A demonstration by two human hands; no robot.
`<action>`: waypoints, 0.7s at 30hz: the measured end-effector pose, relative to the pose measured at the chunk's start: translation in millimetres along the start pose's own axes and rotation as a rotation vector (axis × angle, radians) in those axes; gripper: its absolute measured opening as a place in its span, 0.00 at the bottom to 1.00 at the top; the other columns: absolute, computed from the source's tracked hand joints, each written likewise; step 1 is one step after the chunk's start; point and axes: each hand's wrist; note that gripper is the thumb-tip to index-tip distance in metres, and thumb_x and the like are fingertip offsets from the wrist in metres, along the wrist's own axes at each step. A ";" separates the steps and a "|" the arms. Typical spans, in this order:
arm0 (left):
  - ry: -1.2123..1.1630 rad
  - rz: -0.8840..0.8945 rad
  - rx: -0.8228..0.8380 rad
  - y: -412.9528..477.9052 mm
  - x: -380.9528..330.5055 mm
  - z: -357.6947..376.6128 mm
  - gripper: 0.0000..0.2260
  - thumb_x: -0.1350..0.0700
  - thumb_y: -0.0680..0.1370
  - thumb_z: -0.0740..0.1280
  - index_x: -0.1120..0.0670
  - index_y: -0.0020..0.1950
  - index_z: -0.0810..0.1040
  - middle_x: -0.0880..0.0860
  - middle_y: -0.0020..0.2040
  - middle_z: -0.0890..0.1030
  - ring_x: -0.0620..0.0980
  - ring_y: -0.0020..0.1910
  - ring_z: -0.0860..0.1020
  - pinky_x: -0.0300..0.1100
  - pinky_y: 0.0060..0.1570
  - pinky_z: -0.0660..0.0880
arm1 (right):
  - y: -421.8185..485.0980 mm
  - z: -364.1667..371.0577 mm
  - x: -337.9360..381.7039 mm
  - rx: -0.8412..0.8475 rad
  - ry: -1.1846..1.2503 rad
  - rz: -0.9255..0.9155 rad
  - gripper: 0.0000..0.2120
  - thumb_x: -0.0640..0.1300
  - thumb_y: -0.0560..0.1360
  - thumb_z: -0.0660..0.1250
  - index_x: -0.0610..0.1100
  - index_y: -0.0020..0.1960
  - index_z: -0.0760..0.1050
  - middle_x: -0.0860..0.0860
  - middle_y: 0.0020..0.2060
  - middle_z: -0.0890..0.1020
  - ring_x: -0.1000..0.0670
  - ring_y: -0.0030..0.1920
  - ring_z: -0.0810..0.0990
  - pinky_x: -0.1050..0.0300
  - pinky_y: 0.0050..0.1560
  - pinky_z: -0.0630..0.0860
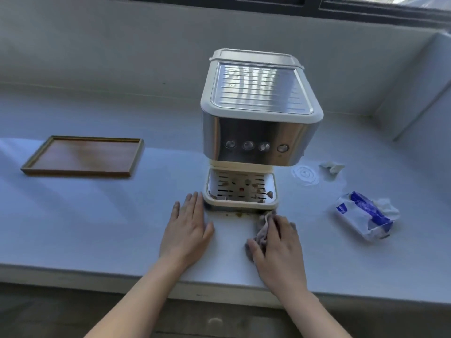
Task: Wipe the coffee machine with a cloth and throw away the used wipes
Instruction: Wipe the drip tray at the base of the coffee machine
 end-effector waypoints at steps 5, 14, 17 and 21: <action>0.007 0.005 -0.026 -0.7 0.9 2.8 0.33 0.43 0.78 0.41 0.55 0.80 0.42 0.51 0.82 0.48 0.45 0.79 0.42 0.46 0.76 0.34 | 9.0 14.2 39.1 -0.104 -0.034 -0.122 0.20 0.50 0.74 0.66 0.41 0.63 0.75 0.44 0.55 0.73 0.43 0.58 0.69 0.45 0.60 0.74; 0.008 0.001 -0.052 -0.9 0.1 -0.3 0.32 0.46 0.76 0.36 0.56 0.80 0.45 0.50 0.81 0.51 0.44 0.79 0.46 0.43 0.76 0.36 | 31.6 18.5 70.9 0.005 -0.056 -0.257 0.11 0.53 0.74 0.59 0.50 0.50 0.77 0.50 0.47 0.70 0.45 0.49 0.70 0.50 0.46 0.70; -0.023 -0.009 -0.054 -1.6 -0.8 -3.7 0.32 0.47 0.77 0.39 0.55 0.81 0.47 0.49 0.81 0.51 0.43 0.79 0.46 0.43 0.76 0.36 | 30.2 8.8 50.3 0.002 -0.083 -0.199 0.09 0.53 0.69 0.61 0.51 0.46 0.75 0.50 0.46 0.68 0.45 0.49 0.69 0.50 0.45 0.68; -0.039 -0.012 -0.061 -2.5 -1.9 -4.2 0.30 0.50 0.78 0.44 0.54 0.81 0.48 0.49 0.81 0.52 0.43 0.79 0.47 0.43 0.77 0.37 | 19.4 -2.4 7.6 -0.073 -0.135 -0.028 0.13 0.54 0.68 0.63 0.53 0.50 0.78 0.50 0.48 0.71 0.45 0.50 0.70 0.50 0.46 0.69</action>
Point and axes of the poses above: each hand's wrist, its own y-axis towards the middle knuckle, its own z-axis out of the palm, x = y × z
